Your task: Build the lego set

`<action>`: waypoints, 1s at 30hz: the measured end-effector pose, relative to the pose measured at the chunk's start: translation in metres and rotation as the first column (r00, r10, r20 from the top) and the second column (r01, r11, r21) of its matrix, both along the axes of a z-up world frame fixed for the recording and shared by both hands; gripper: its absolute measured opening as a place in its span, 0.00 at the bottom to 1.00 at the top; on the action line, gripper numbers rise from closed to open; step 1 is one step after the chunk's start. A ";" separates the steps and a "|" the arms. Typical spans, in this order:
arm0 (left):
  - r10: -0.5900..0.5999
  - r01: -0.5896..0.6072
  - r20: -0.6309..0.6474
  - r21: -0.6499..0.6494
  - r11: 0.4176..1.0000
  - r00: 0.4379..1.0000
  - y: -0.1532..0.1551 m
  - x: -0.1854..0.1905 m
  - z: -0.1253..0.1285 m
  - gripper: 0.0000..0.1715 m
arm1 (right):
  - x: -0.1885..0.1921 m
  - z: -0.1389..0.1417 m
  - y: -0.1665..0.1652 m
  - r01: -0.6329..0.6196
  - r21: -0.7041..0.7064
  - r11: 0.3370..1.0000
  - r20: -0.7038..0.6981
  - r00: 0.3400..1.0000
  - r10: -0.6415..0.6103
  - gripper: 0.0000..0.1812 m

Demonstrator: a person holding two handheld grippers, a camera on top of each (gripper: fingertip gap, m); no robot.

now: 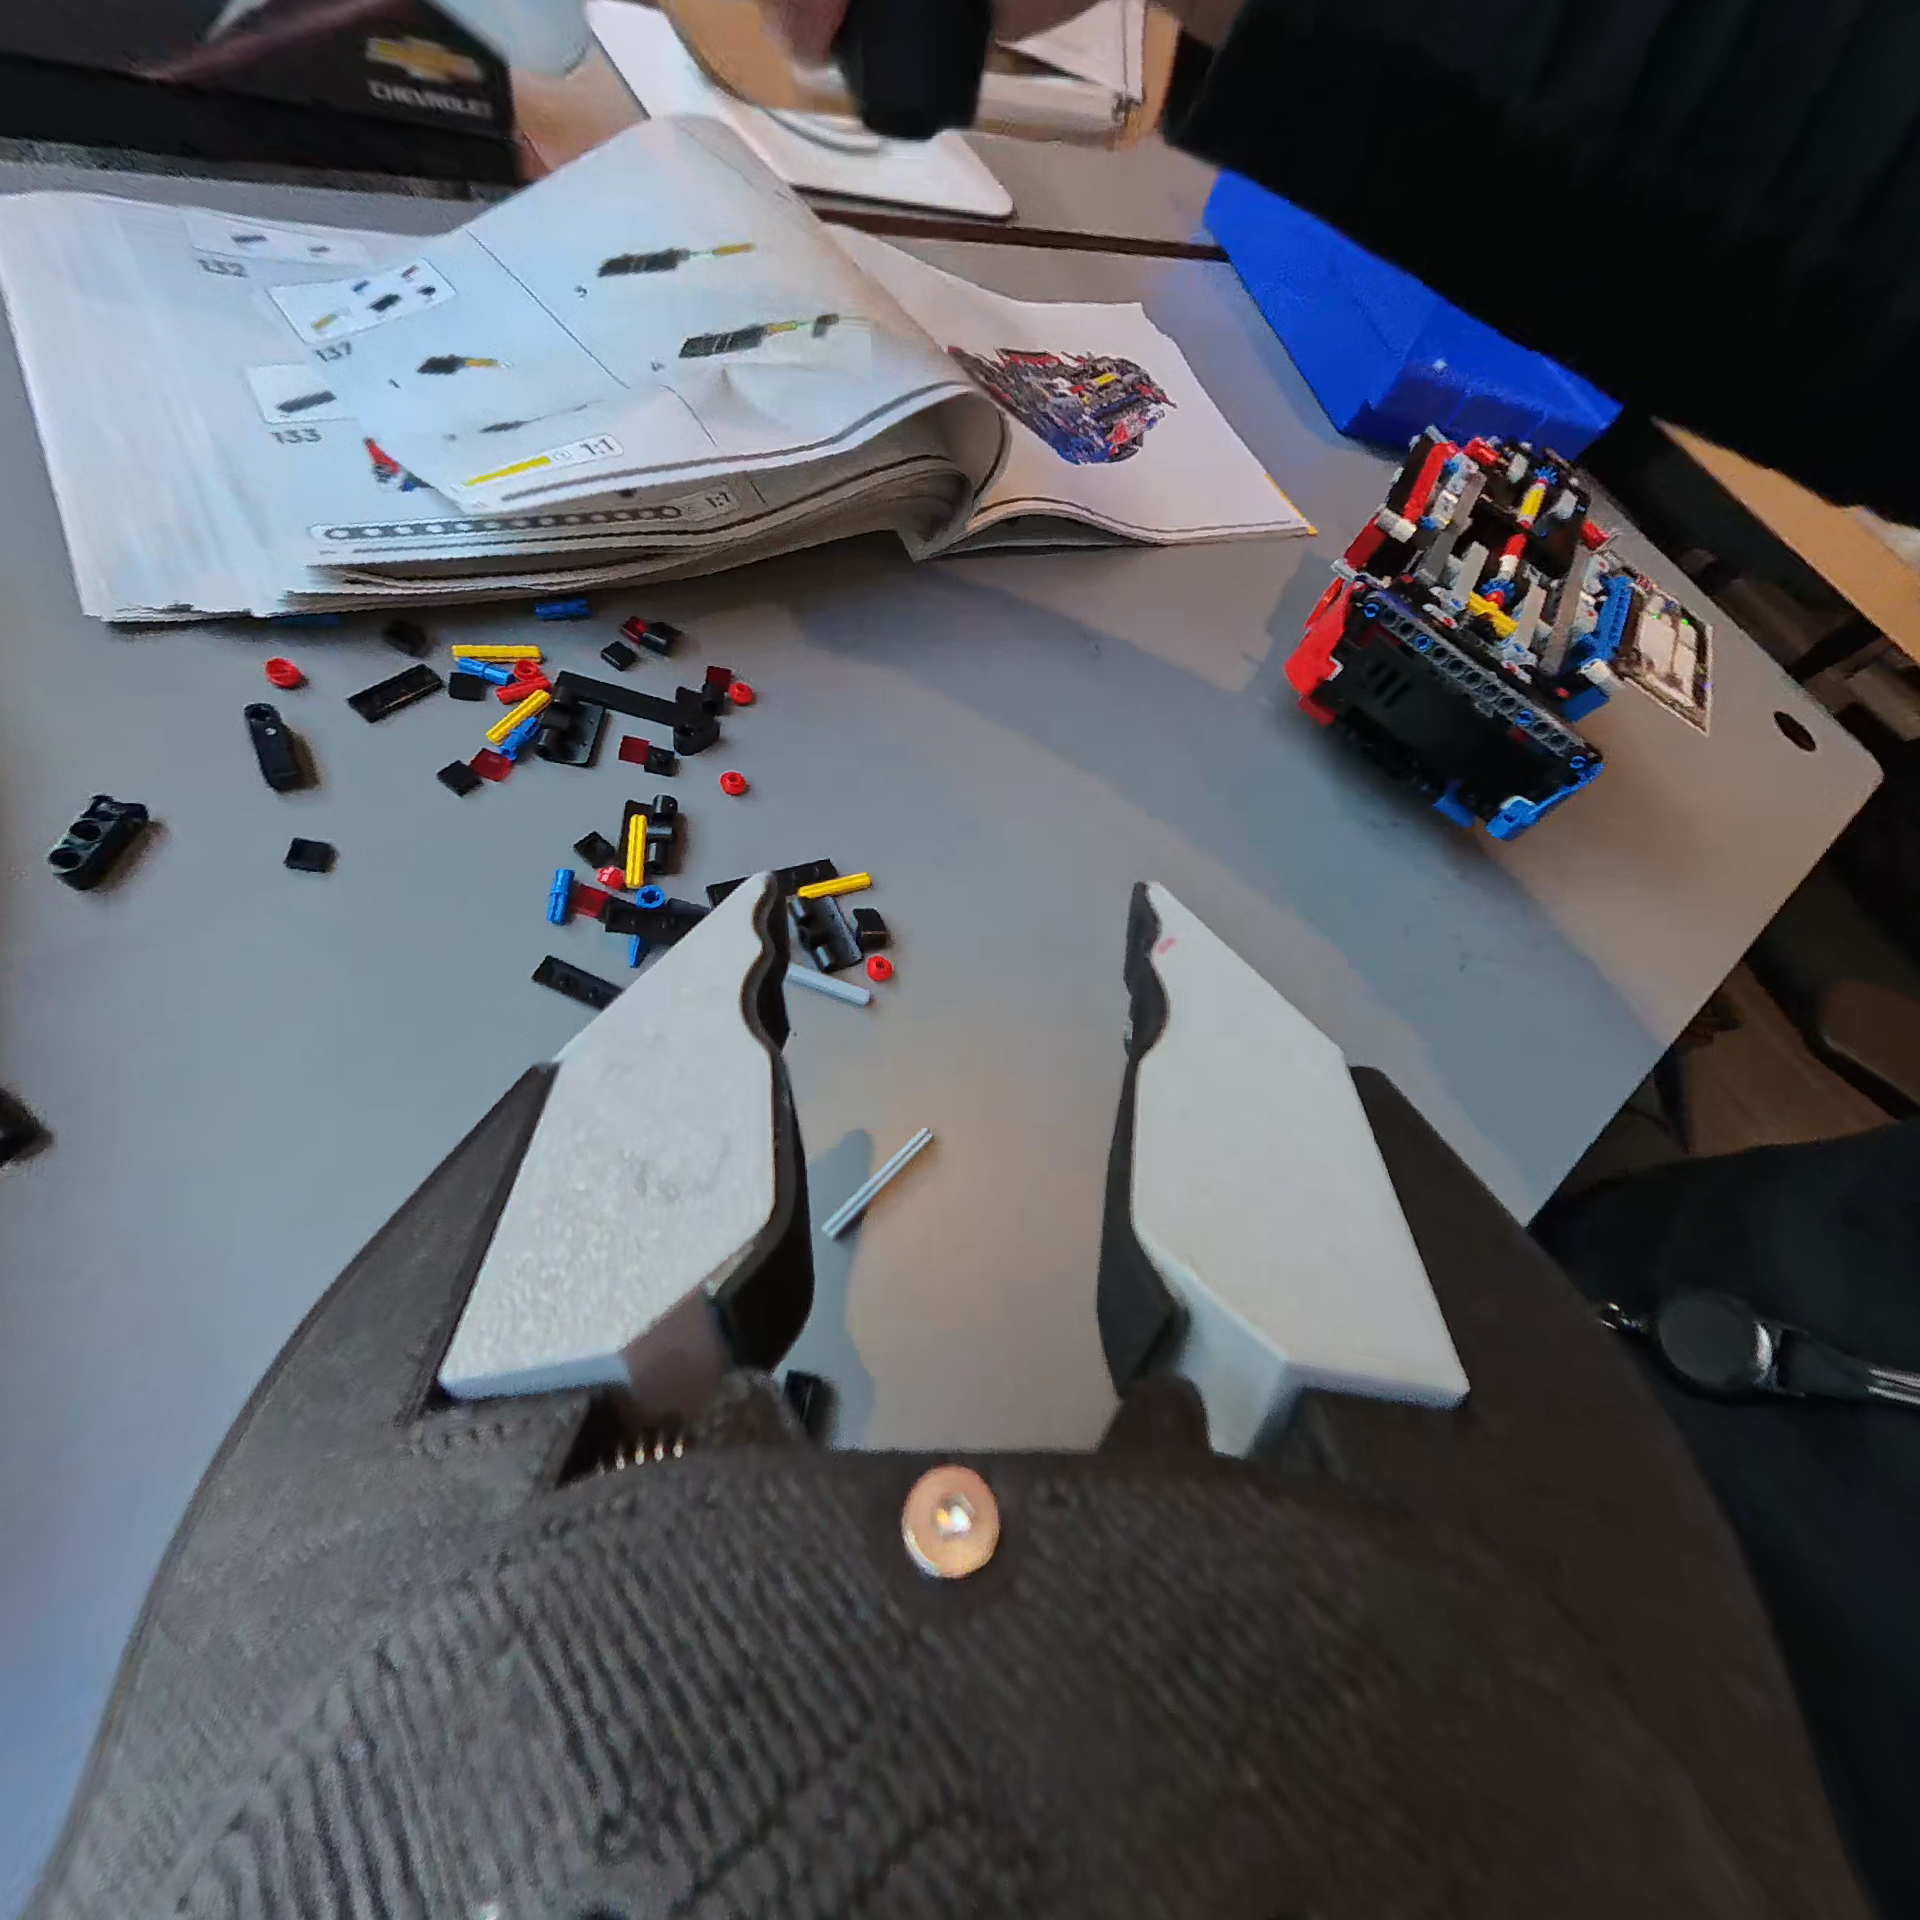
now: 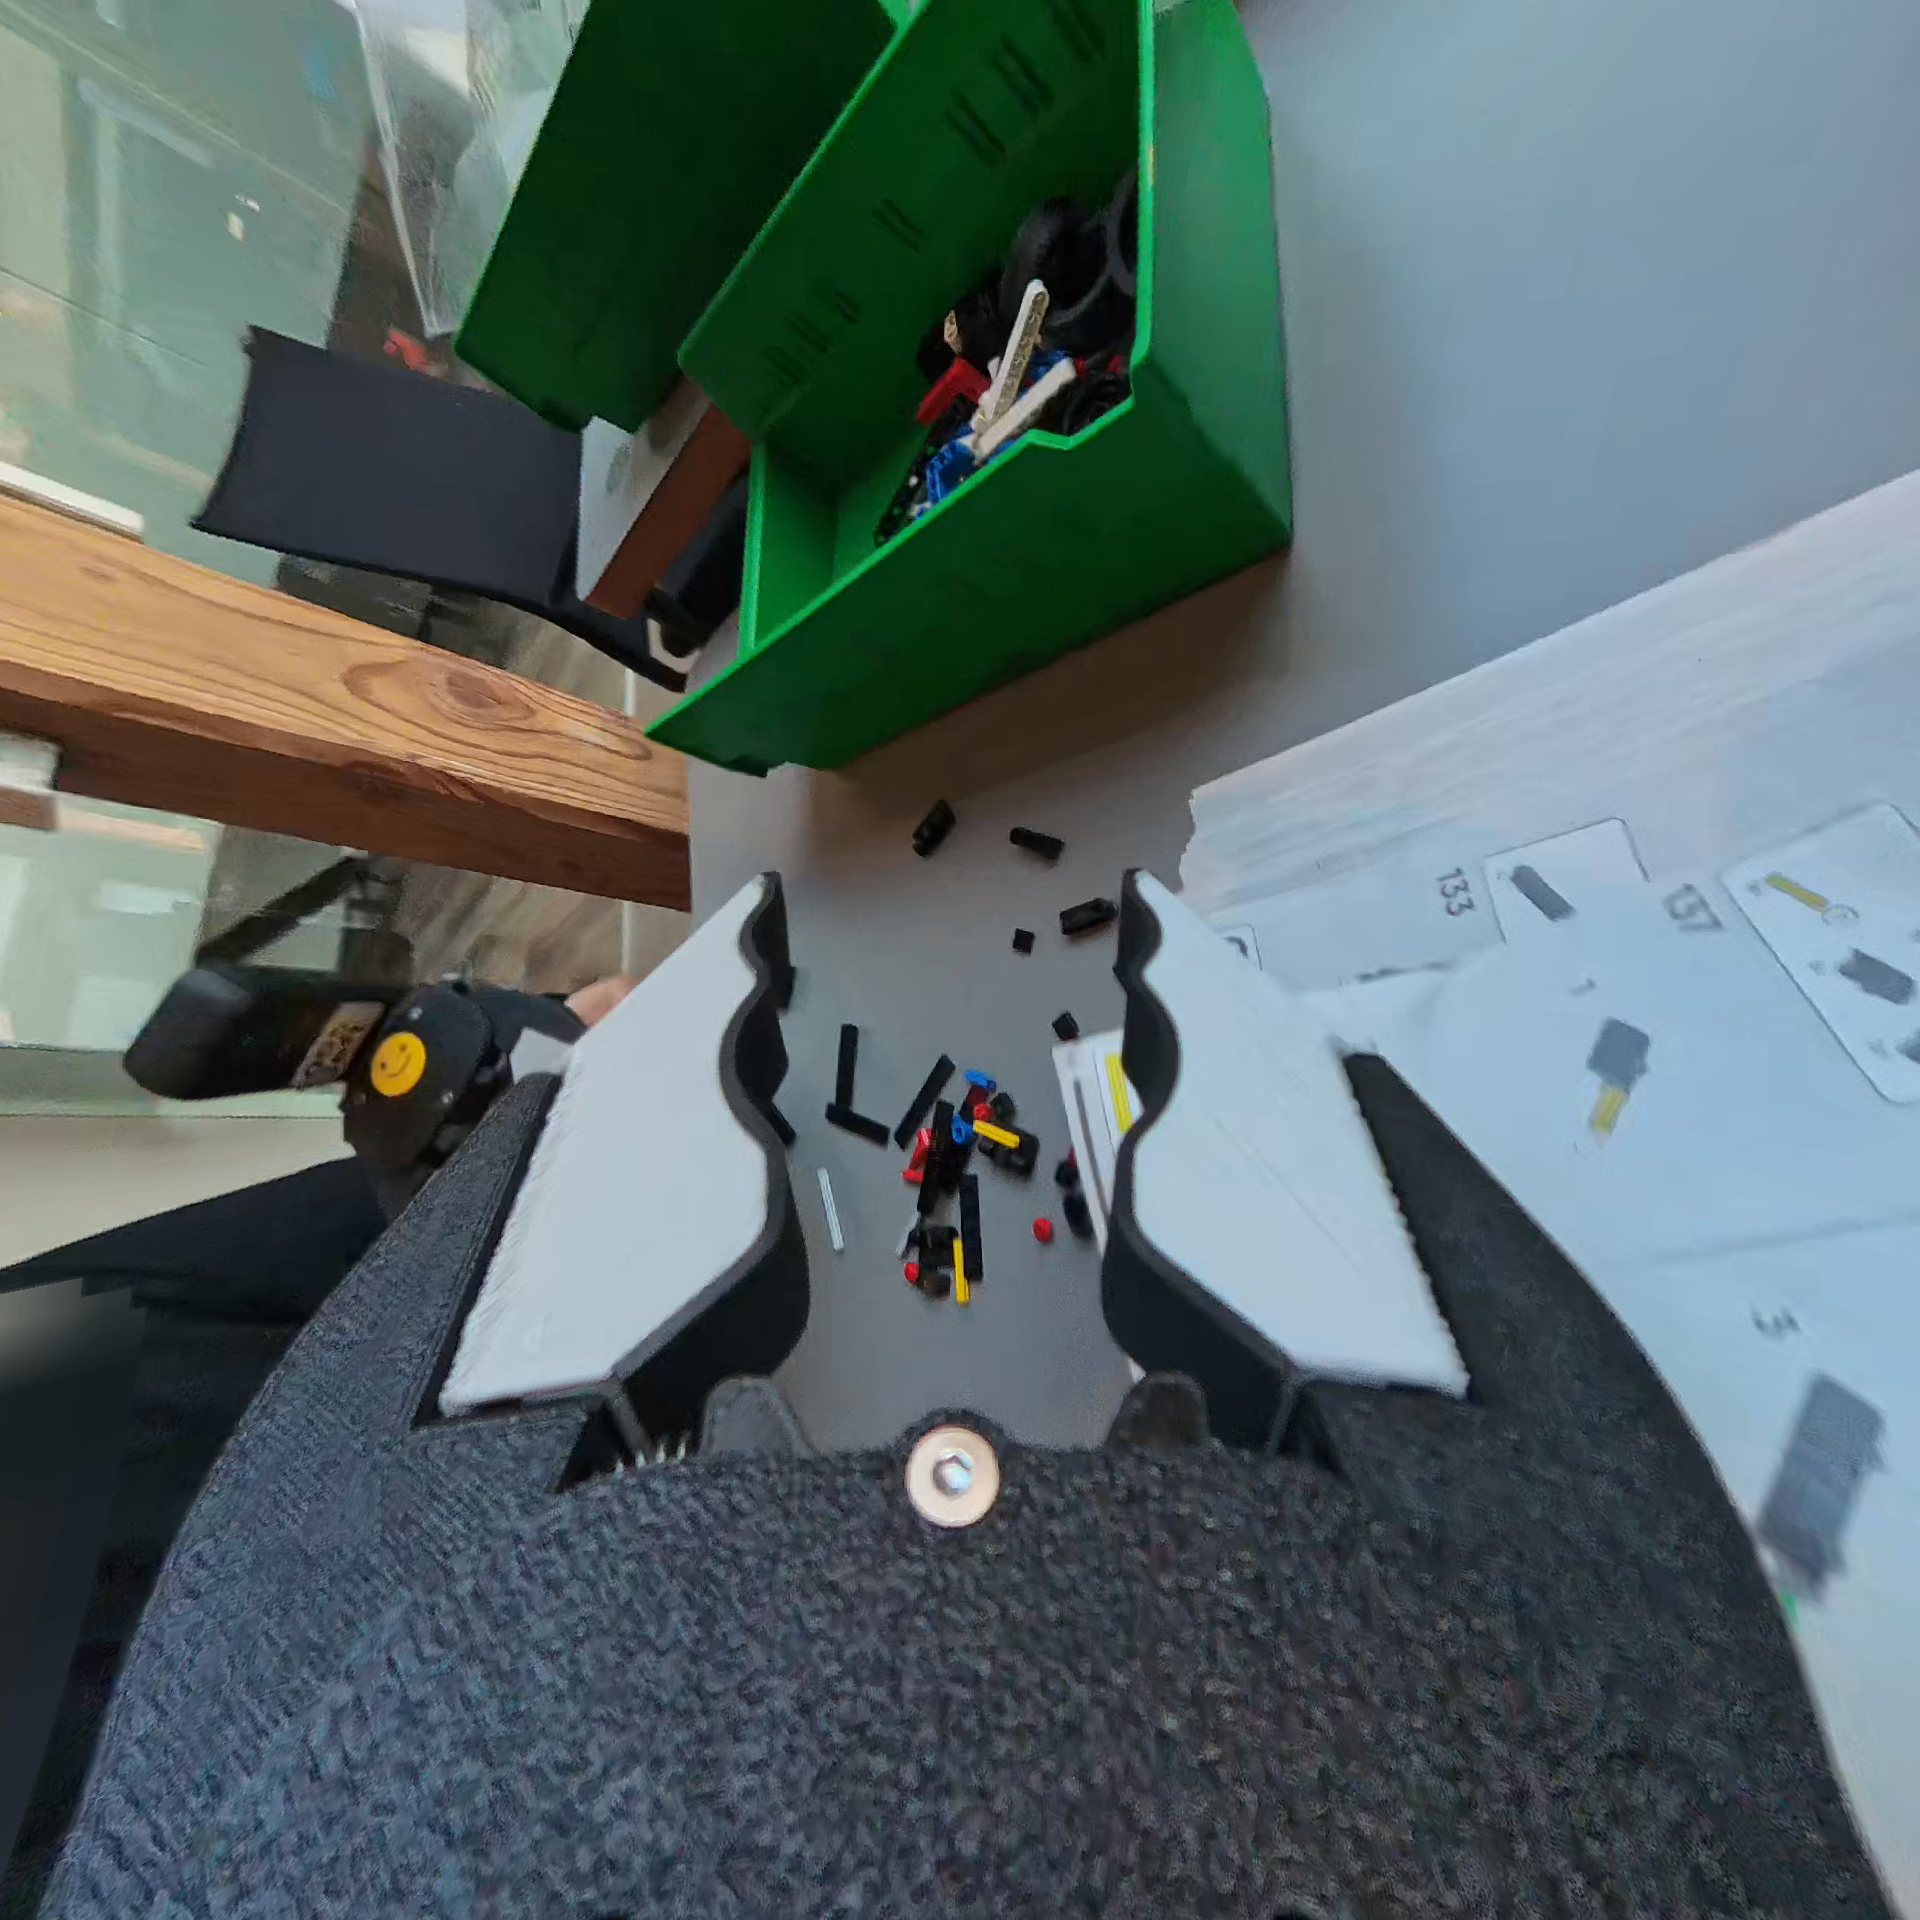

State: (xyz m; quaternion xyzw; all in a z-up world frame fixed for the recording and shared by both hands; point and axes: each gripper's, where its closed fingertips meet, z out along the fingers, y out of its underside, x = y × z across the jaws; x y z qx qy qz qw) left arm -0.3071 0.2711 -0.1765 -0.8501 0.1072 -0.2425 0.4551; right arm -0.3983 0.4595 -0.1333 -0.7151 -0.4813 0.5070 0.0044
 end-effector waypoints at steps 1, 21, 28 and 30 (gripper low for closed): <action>0.015 -0.015 -0.003 0.007 1.000 1.000 -0.003 -0.004 0.000 0.37 | 0.013 0.006 0.002 -0.007 0.065 0.998 0.019 1.000 0.006 0.35; 0.018 -0.020 0.055 0.029 0.999 0.998 -0.011 0.028 -0.005 0.38 | 0.117 -0.136 0.028 -0.321 0.642 0.696 0.509 0.858 -0.073 0.23; 0.019 -0.021 0.050 0.046 0.999 0.999 0.006 0.036 -0.008 0.37 | 0.126 -0.110 0.023 -0.228 0.611 0.758 0.425 0.902 -0.071 0.22; 0.008 -0.010 0.048 0.036 0.999 0.999 0.007 0.041 -0.010 0.38 | 0.143 -0.081 0.015 -0.193 0.631 0.752 0.371 0.926 -0.073 0.23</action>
